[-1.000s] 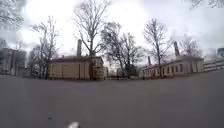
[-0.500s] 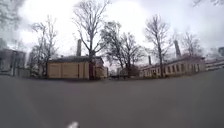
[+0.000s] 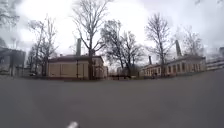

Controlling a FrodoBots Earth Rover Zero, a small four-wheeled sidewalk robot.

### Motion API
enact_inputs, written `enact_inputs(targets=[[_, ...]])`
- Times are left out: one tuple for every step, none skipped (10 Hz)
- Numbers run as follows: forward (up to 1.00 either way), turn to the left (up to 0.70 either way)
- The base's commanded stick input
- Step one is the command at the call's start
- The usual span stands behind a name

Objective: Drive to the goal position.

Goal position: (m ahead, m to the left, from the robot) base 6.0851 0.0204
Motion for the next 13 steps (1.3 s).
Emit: enact_inputs(targets=[[1.0,0.0],[1.0,0.0],[1.0,0.0],[1.0,0.0],[1.0,0.0],[1.0,0.0],[1.0,0.0],[1.0,0.0],[1.0,0.0],[1.0,0.0],[1.0,0.0],[1.0,0.0],[1.0,0.0]])
